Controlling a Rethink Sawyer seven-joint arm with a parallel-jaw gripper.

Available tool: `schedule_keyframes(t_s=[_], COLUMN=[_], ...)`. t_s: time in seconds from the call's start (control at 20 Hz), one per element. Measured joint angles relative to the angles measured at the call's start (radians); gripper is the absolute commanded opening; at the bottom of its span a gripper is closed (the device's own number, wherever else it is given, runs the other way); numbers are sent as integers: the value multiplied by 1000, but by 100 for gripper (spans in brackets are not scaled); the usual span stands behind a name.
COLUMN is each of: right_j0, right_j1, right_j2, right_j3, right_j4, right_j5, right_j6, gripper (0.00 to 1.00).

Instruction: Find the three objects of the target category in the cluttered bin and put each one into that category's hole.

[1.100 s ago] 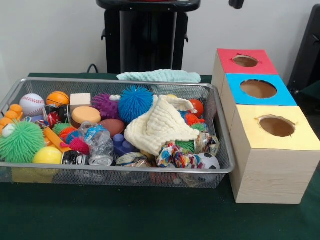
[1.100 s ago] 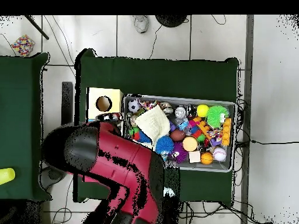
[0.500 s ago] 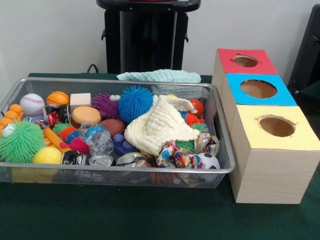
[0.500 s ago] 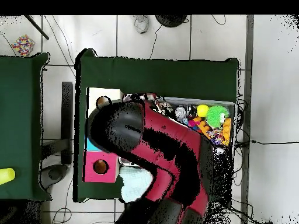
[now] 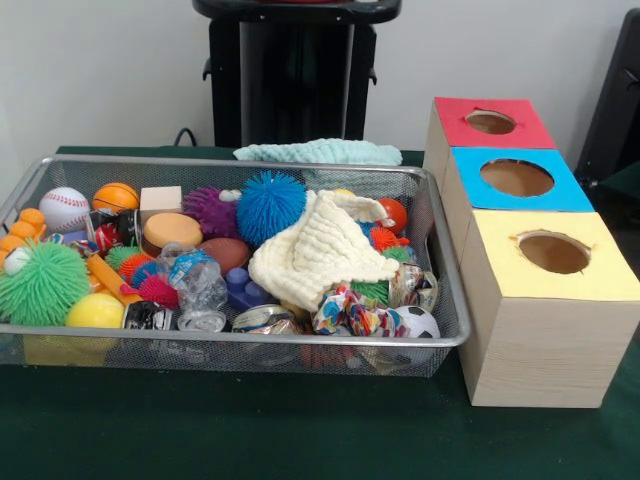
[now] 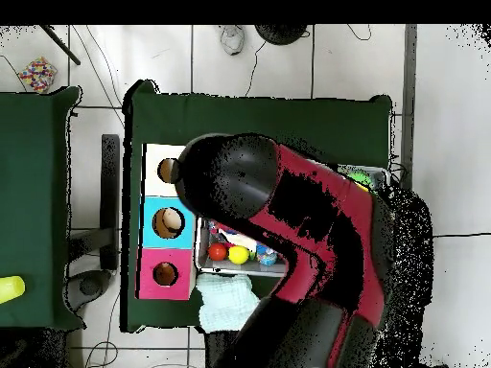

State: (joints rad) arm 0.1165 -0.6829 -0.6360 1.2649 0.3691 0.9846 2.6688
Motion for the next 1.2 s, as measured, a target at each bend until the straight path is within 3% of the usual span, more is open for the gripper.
schedule_keyframes(t_s=[0.4,0.8,1.2], right_j0=[-84,-190,-236], right_j1=[37,65,68], right_j2=[73,171,243], right_j3=[-41,-46,-71], right_j4=[-21,-105,-160], right_j5=[-25,-90,-98], right_j6=[0,-1,-1], gripper=[100,100,100])
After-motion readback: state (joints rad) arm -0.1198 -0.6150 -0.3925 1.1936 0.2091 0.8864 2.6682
